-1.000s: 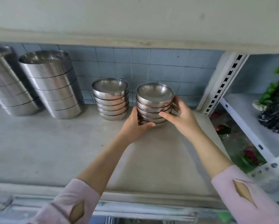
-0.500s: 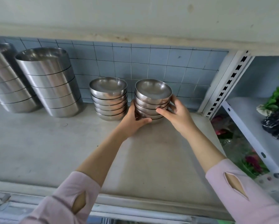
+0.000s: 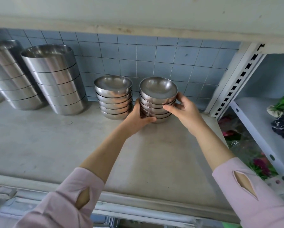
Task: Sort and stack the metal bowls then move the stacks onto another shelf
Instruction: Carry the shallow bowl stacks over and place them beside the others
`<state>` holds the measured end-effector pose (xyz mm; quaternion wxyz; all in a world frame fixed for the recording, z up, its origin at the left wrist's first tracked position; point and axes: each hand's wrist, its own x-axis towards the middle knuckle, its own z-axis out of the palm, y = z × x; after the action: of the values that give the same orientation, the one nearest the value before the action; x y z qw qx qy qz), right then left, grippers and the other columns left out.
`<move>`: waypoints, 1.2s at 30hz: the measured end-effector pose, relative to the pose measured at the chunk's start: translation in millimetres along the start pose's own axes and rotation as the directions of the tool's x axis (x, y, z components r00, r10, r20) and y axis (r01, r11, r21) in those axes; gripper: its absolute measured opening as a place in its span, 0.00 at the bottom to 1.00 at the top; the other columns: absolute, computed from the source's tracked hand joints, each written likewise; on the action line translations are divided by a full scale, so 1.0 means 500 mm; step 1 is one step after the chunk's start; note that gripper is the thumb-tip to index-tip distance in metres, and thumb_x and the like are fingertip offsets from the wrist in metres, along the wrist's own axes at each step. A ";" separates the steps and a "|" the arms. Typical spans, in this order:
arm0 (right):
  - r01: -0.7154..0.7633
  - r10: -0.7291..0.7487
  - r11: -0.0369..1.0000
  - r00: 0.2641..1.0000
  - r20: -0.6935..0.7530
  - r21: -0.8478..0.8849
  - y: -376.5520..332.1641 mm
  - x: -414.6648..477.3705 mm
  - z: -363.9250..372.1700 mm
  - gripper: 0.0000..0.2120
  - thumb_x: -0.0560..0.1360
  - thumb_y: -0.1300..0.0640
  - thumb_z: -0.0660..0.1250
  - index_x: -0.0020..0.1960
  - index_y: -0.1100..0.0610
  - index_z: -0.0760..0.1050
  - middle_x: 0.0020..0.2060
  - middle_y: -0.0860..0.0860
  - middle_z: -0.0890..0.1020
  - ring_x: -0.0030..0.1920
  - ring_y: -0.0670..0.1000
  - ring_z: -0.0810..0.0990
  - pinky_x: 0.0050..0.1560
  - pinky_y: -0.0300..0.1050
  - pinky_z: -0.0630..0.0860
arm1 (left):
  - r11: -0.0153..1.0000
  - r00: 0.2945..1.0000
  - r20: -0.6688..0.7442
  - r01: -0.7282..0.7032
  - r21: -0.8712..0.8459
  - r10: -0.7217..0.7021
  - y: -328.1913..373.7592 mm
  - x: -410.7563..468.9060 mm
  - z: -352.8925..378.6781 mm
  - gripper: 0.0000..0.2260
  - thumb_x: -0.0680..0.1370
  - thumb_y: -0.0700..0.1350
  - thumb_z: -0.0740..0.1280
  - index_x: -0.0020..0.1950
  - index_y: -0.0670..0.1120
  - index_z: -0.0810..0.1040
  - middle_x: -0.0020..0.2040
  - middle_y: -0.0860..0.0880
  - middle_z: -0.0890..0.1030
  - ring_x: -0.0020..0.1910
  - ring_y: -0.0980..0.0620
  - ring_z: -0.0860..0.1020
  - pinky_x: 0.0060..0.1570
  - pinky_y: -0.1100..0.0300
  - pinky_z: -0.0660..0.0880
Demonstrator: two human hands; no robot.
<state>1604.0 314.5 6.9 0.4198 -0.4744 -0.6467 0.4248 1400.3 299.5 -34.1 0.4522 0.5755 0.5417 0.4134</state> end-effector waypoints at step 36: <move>0.583 -0.450 0.797 0.748 0.488 -0.159 -0.370 -0.443 0.936 0.36 0.76 0.48 0.70 0.79 0.48 0.58 0.78 0.53 0.63 0.80 0.59 0.55 0.77 0.58 0.57 | 0.701 0.548 -0.826 0.539 0.467 0.128 -0.096 -1.099 -0.720 0.21 0.76 0.48 0.69 0.69 0.53 0.72 0.68 0.55 0.74 0.66 0.52 0.73 0.65 0.61 0.66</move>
<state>1157.7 -6.3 17.1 0.2924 -0.2276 -0.8858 0.2793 1001.3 -222.2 17.0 -0.0427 0.3671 0.8653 0.3388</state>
